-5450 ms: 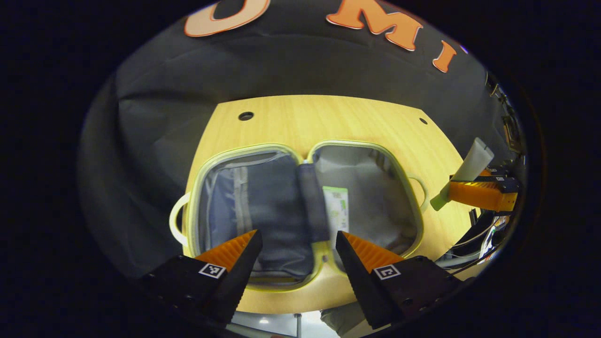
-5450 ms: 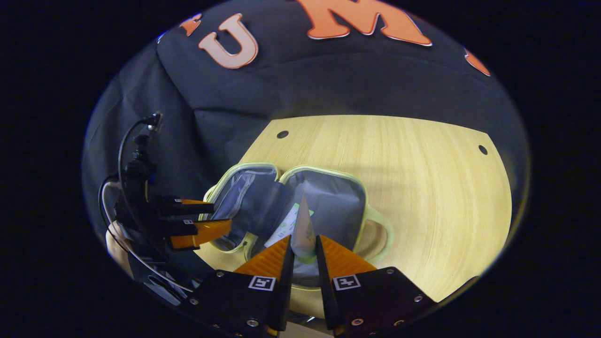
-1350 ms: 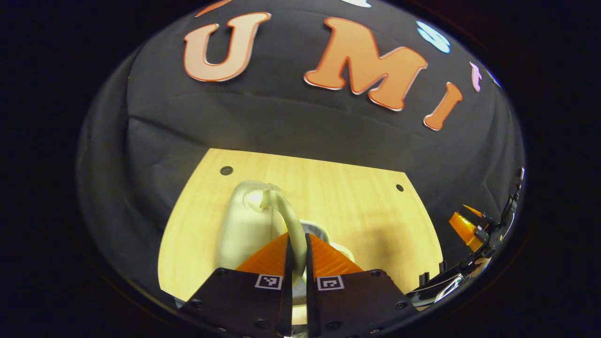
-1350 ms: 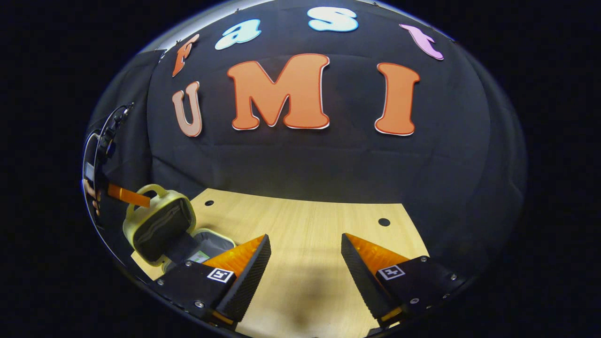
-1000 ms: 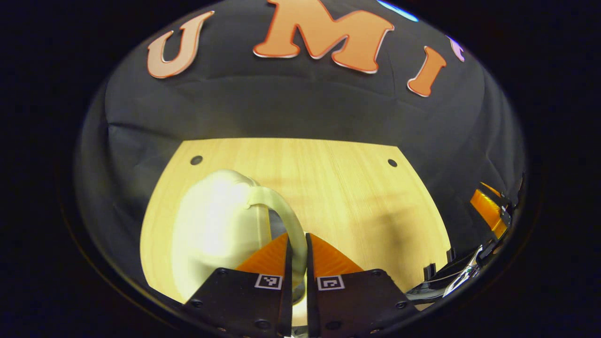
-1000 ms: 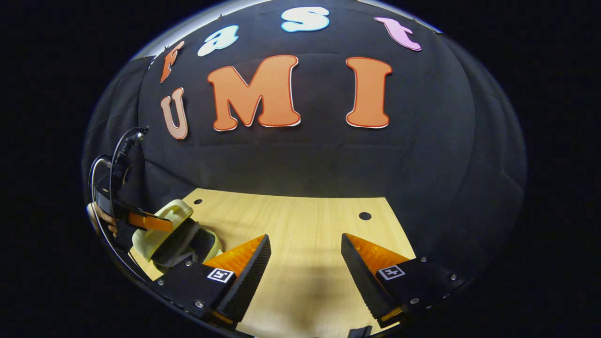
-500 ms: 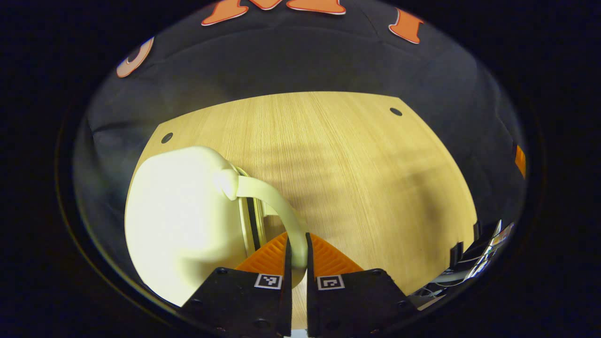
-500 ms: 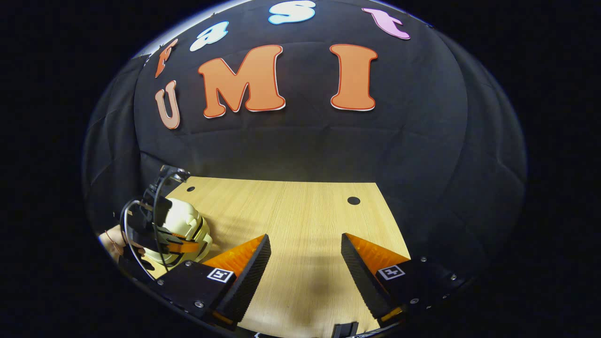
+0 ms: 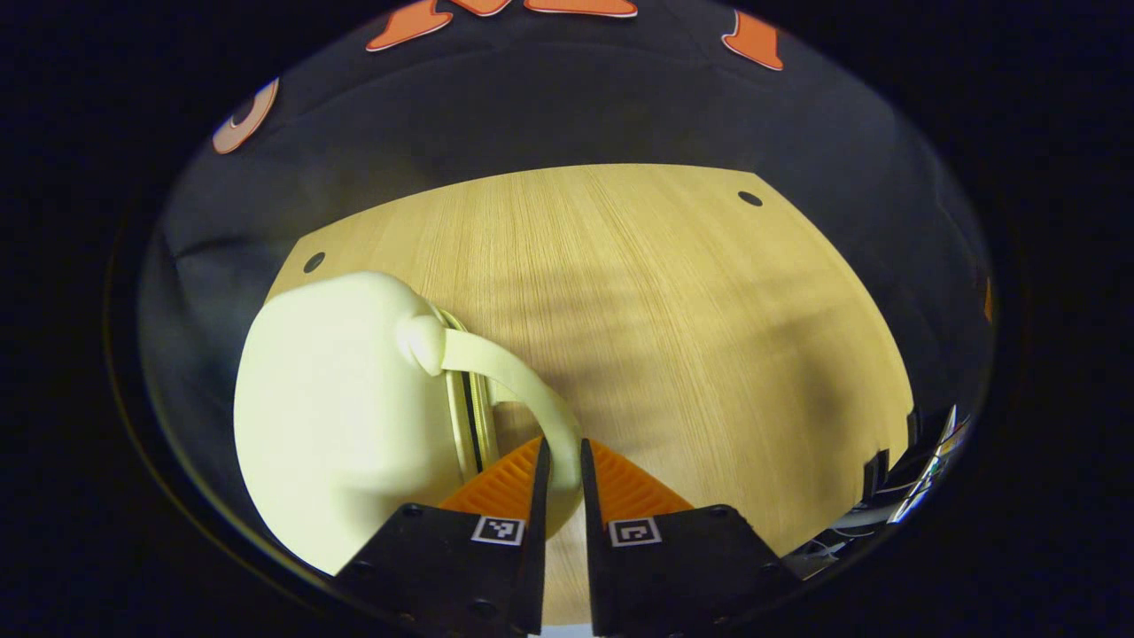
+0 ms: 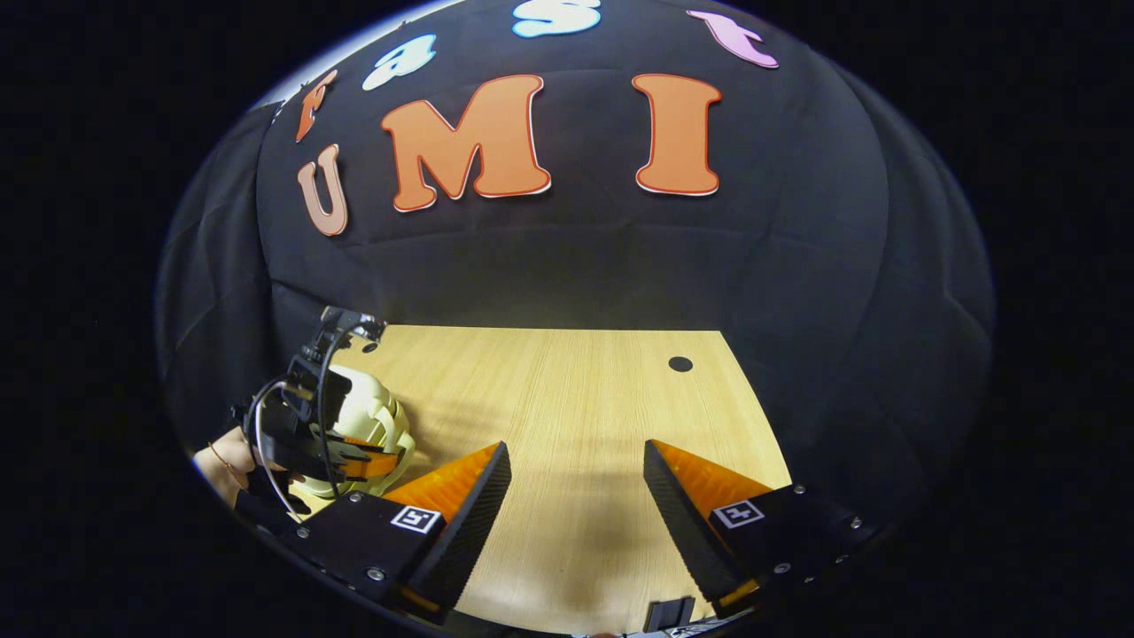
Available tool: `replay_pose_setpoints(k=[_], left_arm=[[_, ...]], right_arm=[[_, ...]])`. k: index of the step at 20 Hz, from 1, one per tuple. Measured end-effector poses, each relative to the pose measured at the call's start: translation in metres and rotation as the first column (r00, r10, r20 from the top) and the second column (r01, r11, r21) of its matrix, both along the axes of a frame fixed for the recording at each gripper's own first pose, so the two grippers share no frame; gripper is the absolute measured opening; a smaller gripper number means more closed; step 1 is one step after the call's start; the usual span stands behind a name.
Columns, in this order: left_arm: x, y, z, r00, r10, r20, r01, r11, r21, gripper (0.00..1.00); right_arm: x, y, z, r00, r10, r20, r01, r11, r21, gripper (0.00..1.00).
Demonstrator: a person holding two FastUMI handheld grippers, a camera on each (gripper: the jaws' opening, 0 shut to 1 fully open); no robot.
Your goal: First open the suitcase, pack the skin care products into it, and then close the suitcase.
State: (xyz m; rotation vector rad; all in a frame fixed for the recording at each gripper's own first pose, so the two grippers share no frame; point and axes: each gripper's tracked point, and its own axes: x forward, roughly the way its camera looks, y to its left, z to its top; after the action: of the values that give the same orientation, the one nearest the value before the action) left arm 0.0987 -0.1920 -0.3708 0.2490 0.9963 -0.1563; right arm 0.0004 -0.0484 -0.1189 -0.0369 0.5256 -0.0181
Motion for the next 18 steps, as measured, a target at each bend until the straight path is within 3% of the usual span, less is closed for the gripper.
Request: replay_pose_setpoints(k=[1, 4, 6, 9, 14, 18], left_arm=[[-0.005, 0.002, 0.009, 1.0, 0.002, 0.016, -0.001, 1.0, -0.019, 0.31], [0.001, -0.009, 0.051, 0.996, 0.012, 0.089, -0.005, 0.997, -0.08, 0.94], [0.012, -0.013, 0.091, 0.982, 0.027, 0.188, -0.006, 0.994, -0.11, 0.97], [0.018, -0.005, 0.157, 0.927, 0.044, 0.372, 0.007, 0.991, -0.135, 0.98], [0.025, 0.031, 0.258, 0.784, 0.081, 0.615, -0.033, 0.996, -0.088, 0.97], [0.027, 0.024, 0.254, 0.696, 0.071, 0.714, -0.008, 0.996, -0.091, 0.97]], right_arm=[[-0.001, 0.002, 0.002, 1.0, -0.003, 0.001, 0.003, 1.0, 0.002, 0.96], [0.0, 0.014, 0.005, 1.0, -0.004, 0.01, 0.004, 1.0, 0.019, 0.96], [0.003, 0.023, 0.014, 0.999, 0.0, 0.032, -0.001, 1.0, 0.012, 0.96], [0.008, 0.034, 0.035, 0.995, -0.004, 0.095, 0.003, 1.0, 0.008, 0.96], [0.02, 0.054, 0.066, 0.978, -0.024, 0.209, 0.019, 1.0, 0.024, 0.96], [0.024, 0.057, 0.08, 0.952, -0.037, 0.303, 0.039, 0.999, -0.001, 0.96]])
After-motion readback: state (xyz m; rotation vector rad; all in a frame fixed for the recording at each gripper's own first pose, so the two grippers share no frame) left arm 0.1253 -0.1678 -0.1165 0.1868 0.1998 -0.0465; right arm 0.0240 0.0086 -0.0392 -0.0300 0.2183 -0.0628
